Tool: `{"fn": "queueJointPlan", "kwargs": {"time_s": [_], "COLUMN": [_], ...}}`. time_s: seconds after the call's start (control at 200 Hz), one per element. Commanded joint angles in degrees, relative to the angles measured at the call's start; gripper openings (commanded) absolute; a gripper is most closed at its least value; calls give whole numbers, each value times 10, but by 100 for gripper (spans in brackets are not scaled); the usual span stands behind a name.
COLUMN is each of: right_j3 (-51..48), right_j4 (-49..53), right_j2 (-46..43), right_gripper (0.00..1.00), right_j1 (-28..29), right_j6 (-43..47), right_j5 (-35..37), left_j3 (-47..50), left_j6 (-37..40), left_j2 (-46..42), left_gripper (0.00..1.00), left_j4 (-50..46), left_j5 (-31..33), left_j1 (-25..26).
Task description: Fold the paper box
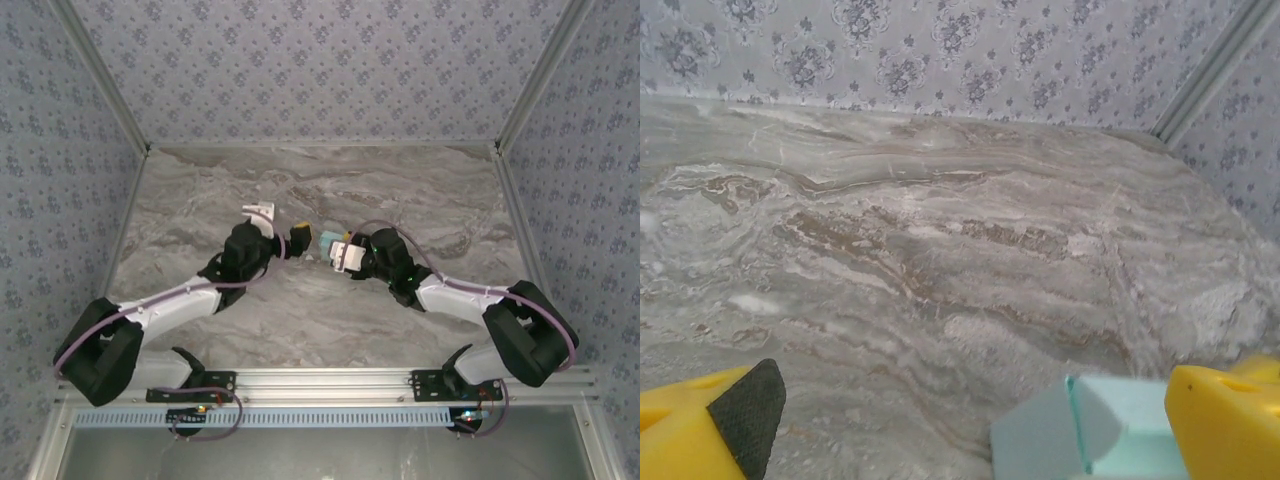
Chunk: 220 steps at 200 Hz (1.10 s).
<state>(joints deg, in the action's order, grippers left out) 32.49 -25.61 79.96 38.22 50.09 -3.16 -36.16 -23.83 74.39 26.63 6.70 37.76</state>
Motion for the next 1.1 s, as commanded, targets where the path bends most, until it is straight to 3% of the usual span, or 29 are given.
{"fn": "queueJointPlan", "kwargs": {"time_s": [0.0, 0.26, 0.52, 1.094], "right_j3": [-11, -9, -8, -5], "right_j4": [21, 29, 30, 33], "right_j2": [16, 21, 25, 19], "right_gripper": [47, 47, 47, 56], "right_j1": [-1, -7, -17, -55], "right_j6": [0, -3, -19, -50], "right_j5": [-19, -25, -43, -103], "left_j3": [-53, -121, -141, -88], "left_j6": [-73, -94, -102, -89], "left_j2": [33, 129, 189, 249], "left_gripper": [97, 94, 84, 73], "left_j4": [-92, -104, -98, -92], "left_j5": [-67, -127, -159, -119], "left_j1": [-12, -14, -14, -14]}}
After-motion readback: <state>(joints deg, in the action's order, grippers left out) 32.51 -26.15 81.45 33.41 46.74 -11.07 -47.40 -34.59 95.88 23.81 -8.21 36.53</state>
